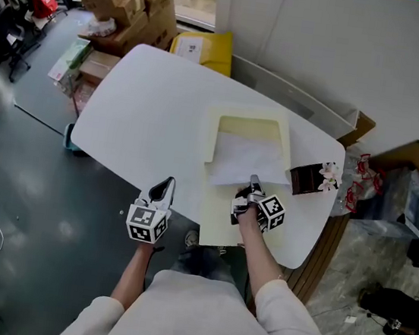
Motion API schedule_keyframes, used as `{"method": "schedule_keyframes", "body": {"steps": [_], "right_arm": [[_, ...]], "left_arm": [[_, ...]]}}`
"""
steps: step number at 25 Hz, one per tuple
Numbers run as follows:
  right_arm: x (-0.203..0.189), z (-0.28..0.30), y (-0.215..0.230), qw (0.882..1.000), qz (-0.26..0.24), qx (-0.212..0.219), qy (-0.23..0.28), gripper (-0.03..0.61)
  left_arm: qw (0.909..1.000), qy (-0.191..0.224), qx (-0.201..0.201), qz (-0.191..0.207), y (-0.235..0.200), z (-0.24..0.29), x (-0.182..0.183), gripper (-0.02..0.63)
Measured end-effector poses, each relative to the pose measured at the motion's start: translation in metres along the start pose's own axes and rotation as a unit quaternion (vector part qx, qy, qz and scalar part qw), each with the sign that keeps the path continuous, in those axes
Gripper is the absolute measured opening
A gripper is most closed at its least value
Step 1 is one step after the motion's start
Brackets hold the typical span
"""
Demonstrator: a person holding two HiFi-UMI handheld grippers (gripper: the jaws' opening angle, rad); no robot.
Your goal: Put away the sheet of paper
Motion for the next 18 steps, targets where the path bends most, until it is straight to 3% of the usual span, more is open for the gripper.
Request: {"method": "schedule_keyframes", "body": {"steps": [6,18], "right_arm": [[-0.007,0.021,-0.009,1.0,0.018,0.0,0.001,0.002],[0.003,0.072,-0.024,1.0,0.005,0.006,-0.007,0.002]], "left_arm": [[1.0,-0.002,0.005,-0.005,-0.003,0.004,-0.001,0.005],[0.9996,-0.013,0.023,-0.013,-0.013,0.004,-0.006,0.005]]}}
Point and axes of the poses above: the fingertips, and each gripper's own axes: z forward along the fingers, y to its right, x out of its top, the point moved 6 cm from there along -z, backward along the fingers, and after that the axes turned 7 degrees about z, right-handed, at the moved point
